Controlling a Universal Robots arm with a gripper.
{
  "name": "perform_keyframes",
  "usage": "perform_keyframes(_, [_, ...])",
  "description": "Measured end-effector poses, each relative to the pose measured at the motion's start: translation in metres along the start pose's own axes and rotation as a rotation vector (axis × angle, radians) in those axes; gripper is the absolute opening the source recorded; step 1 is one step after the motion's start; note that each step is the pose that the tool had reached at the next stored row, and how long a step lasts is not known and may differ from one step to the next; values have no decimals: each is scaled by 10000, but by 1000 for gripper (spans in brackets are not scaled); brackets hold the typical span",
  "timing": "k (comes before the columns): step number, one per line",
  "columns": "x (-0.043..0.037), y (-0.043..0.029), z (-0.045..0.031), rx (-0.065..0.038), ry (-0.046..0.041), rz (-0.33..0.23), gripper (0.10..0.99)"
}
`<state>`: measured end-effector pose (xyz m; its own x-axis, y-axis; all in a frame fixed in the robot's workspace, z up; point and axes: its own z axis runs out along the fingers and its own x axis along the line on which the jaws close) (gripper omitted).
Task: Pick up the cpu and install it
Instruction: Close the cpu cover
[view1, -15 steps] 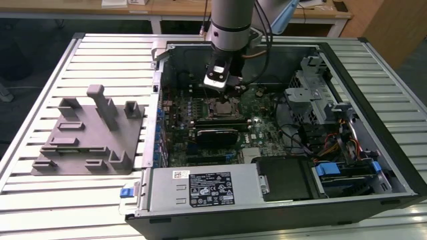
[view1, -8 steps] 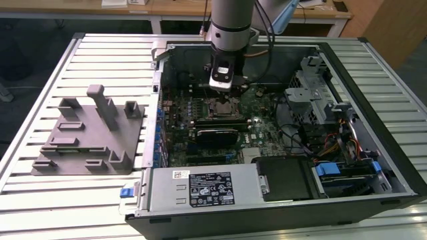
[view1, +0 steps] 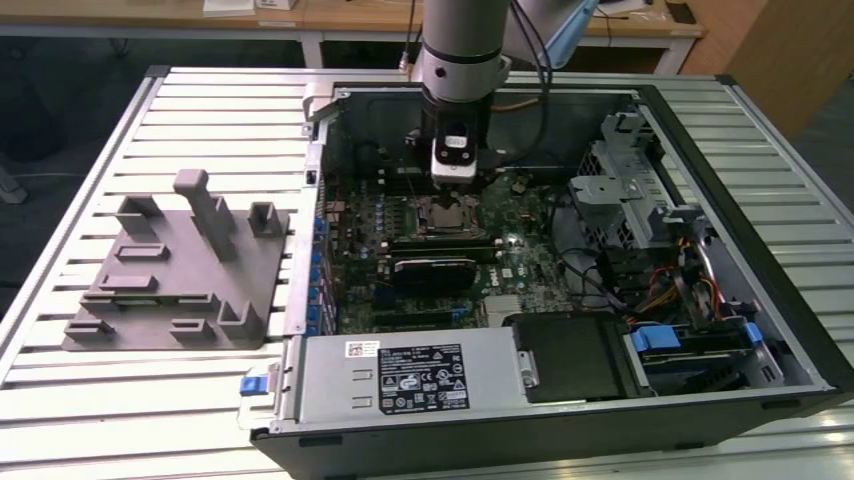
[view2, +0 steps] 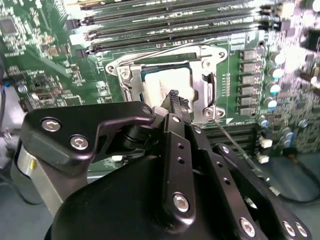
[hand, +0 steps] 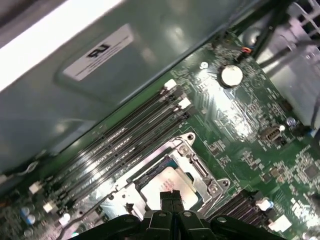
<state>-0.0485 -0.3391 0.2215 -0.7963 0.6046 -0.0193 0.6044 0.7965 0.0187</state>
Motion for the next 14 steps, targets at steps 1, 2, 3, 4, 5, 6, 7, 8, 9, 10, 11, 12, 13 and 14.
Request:
perform_keyframes(1, [0,0,1,8,-6,-167,106])
perform_keyframes(2, [0,0,1,19,-14,-343,106])
perform_keyframes(3, [0,0,1,29,-21,-501,106])
perform_keyframes(4, [0,0,2,40,-28,-662,106])
perform_keyframes(5, [0,0,2,50,-36,-819,106])
perform_keyframes(6, [0,0,3,62,-44,-978,106])
perform_keyframes(7, [0,0,3,76,-53,-1135,106])
perform_keyframes(8, [0,0,3,89,-62,-1295,106])
perform_keyframes(9, [0,0,3,101,-71,-1452,106])
perform_keyframes(10, [0,0,4,116,-81,-1625,106])
perform_keyframes(11, [0,0,4,131,-91,-1781,106])
perform_keyframes(12, [0,0,4,145,-101,-1939,106])
perform_keyframes(13, [0,0,4,158,-110,-2096,106])
perform_keyframes(14, [0,0,5,172,-120,-2256,106])
